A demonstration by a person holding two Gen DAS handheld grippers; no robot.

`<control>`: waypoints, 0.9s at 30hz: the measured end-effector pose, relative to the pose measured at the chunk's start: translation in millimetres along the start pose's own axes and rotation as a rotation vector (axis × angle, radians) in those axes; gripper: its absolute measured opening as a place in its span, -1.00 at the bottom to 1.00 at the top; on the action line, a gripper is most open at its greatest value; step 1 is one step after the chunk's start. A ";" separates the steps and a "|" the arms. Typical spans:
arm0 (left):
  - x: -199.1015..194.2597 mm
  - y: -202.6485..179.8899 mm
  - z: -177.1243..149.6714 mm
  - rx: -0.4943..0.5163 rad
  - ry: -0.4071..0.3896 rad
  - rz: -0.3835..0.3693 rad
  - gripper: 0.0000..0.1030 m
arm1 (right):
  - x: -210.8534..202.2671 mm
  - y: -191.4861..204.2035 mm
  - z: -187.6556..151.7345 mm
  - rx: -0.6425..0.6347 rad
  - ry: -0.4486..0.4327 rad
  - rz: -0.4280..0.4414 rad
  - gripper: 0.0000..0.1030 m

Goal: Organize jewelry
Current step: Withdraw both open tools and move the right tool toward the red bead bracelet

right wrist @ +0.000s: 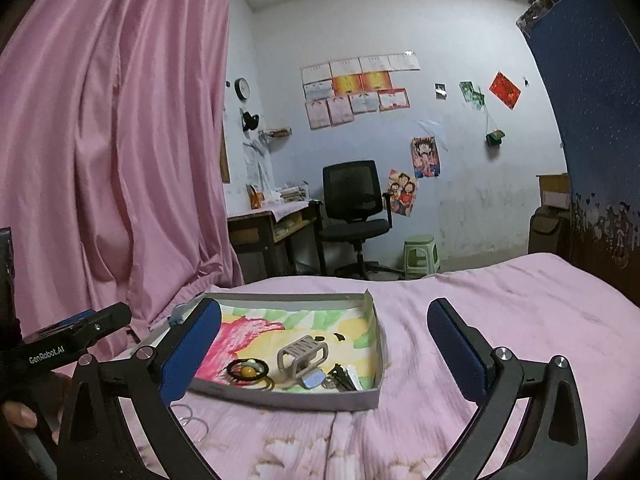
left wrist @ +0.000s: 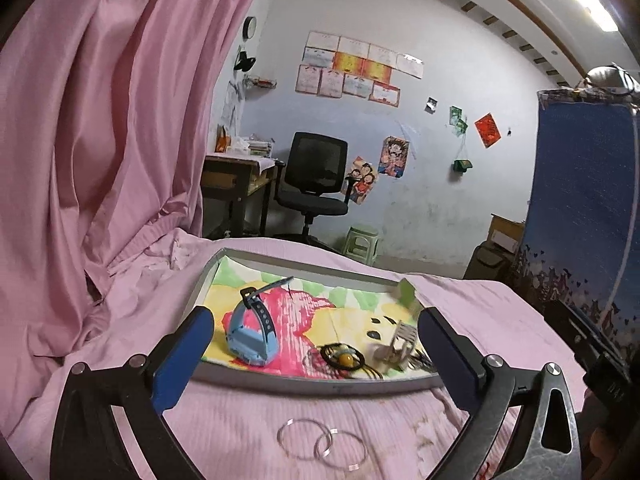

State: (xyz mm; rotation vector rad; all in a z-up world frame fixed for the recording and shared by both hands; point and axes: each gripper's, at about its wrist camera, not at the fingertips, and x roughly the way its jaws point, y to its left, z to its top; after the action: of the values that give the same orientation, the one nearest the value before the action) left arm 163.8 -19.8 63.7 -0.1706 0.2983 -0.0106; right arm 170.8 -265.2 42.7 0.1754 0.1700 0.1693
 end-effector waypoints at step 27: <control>-34.0 12.6 -61.7 0.100 0.193 -0.013 0.99 | -41.1 -1.5 -61.1 -0.096 0.324 0.017 0.97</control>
State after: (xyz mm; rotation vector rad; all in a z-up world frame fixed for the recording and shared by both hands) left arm 113.0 -16.4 13.3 -0.0725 0.4879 -0.0553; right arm 120.0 -264.4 -10.6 0.0529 0.4822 0.2217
